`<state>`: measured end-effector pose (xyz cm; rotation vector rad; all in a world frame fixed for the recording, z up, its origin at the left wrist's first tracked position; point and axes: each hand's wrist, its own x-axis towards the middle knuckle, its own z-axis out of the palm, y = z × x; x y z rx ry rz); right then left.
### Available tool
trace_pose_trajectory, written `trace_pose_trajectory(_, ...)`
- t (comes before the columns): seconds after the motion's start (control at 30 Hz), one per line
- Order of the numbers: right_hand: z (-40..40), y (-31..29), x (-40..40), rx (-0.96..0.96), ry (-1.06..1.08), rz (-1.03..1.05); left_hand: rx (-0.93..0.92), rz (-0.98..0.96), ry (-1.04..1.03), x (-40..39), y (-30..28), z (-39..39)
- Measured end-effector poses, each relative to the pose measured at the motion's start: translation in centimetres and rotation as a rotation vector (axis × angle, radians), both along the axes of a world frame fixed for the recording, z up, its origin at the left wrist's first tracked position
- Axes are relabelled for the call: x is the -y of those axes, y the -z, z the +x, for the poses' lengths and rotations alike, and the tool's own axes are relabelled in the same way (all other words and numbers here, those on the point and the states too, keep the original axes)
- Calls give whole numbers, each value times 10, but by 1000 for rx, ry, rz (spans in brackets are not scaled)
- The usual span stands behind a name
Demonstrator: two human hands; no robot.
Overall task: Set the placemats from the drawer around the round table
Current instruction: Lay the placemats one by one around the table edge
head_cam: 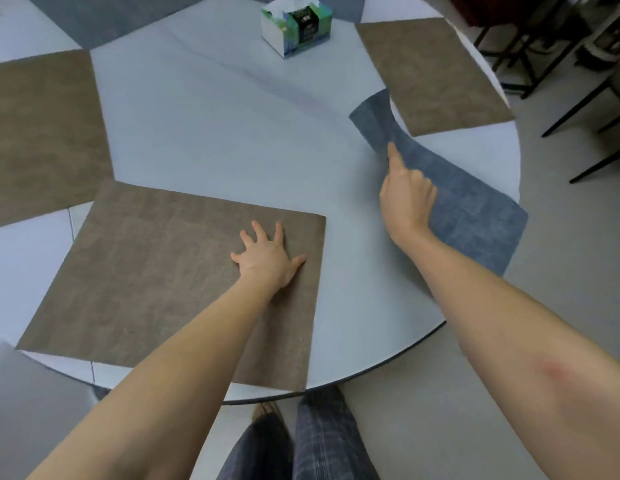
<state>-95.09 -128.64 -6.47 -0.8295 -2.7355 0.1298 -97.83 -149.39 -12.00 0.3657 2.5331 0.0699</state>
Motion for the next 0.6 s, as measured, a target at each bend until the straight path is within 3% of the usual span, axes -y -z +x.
trace_pose_trajectory(0.13,-44,14,2,103,-151,72,-33,-44,72,7,-2,-6)
trace_pose_trajectory(0.3,-55,68,13,480,-308,-233,-160,-74,167,18,10,-2)
trace_pose_trajectory(0.4,-26,85,51,290,-465,-252,-206,-34,185,25,15,-1)
trace_pose_trajectory(0.5,12,99,85,354,-651,-196,-264,-12,228,36,20,-1)
trace_pose_trajectory(0.6,29,108,82,405,-612,-116,-284,-34,265,42,24,-1)
